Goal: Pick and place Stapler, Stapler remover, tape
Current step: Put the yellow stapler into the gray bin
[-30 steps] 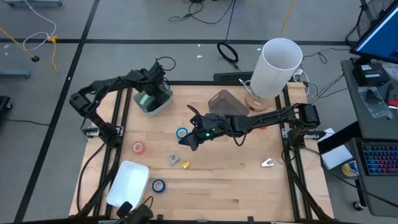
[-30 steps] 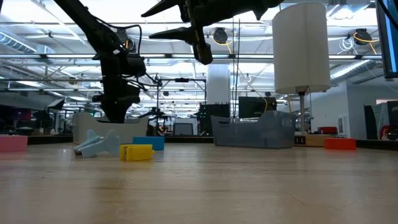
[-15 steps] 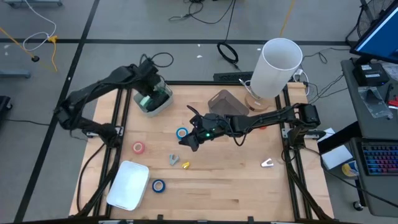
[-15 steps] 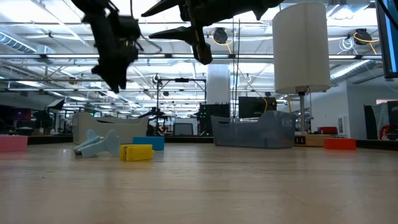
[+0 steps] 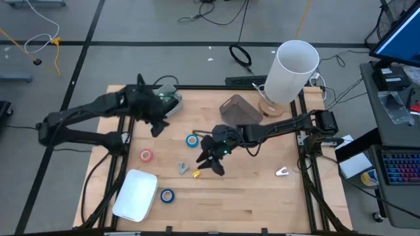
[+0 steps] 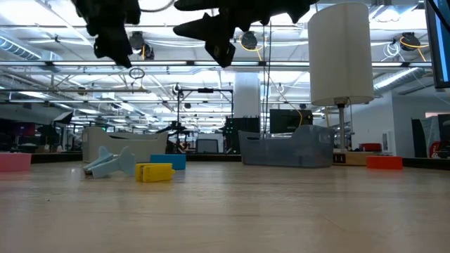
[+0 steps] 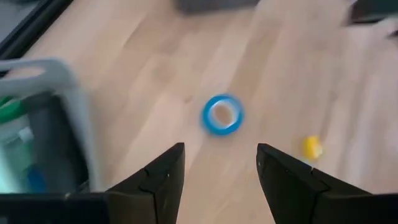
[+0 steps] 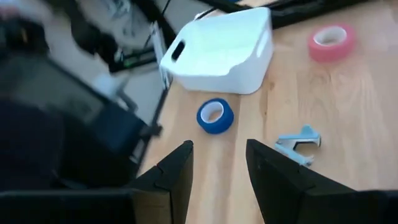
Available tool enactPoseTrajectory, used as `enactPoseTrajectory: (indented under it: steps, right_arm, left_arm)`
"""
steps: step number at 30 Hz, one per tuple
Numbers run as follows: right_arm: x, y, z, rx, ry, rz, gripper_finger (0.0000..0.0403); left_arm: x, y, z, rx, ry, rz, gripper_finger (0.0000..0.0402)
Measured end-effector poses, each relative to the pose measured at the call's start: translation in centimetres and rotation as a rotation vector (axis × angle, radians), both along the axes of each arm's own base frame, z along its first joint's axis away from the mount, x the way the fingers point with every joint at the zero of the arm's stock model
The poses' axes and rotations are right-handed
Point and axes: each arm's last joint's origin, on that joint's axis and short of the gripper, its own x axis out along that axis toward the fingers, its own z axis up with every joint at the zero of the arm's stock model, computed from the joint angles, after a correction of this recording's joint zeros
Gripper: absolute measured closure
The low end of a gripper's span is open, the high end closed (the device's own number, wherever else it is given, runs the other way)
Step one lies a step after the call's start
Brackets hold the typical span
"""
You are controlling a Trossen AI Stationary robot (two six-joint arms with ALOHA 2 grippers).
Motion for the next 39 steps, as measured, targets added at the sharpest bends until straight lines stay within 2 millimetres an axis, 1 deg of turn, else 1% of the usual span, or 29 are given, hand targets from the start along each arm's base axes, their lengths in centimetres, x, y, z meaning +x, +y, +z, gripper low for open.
enactPoseTrajectory:
  steps: [3,5,9,13,19,26,29,33,39]
  right_arm:
    - [-0.2,0.2,-0.3,-0.124,-0.037,0.071,0.0264]
    - [-0.2,0.2,-0.4,-0.185,-0.061,0.101,0.0264]
    - [0.0,-0.2,-1.4,-0.28,-0.046,0.114,0.0264]
    - [0.5,-0.3,-2.8,-0.337,-0.04,0.13,0.0264]
    - [1.3,-0.2,-5.3,-0.381,-0.006,0.173,0.0264]
    - [2.1,0.2,-7.7,-0.413,-0.009,0.214,0.0264]
    - [2.4,0.2,-8.1,-0.419,-0.021,0.217,0.0264]
    - [2.7,0.3,-9.5,-0.426,-0.004,0.227,0.0264]
    - [3.2,1.0,-11.2,-0.427,-0.014,0.242,0.0264]
  left_arm:
    - [-0.9,-1.5,-1.0,-0.023,-0.147,0.021,0.0201]
    - [-1.7,-2.3,-2.0,-0.056,-0.228,0.048,0.0201]
    - [-3.0,-3.5,-4.3,-0.115,-0.322,0.107,0.0201]
    - [-3.6,-4.5,-6.3,-0.136,-0.37,0.128,0.0201]
    - [-3.9,-5.2,-8.2,-0.135,-0.371,0.193,0.0201]
    - [-3.8,-5.4,-8.0,-0.118,-0.406,0.227,0.0201]
    - [-3.8,-5.4,-7.9,-0.109,-0.418,0.24,0.0201]
    - [-3.7,-5.4,-7.9,-0.112,-0.421,0.244,0.0201]
    - [-3.7,-5.3,-7.9,-0.106,-0.428,0.256,0.0202]
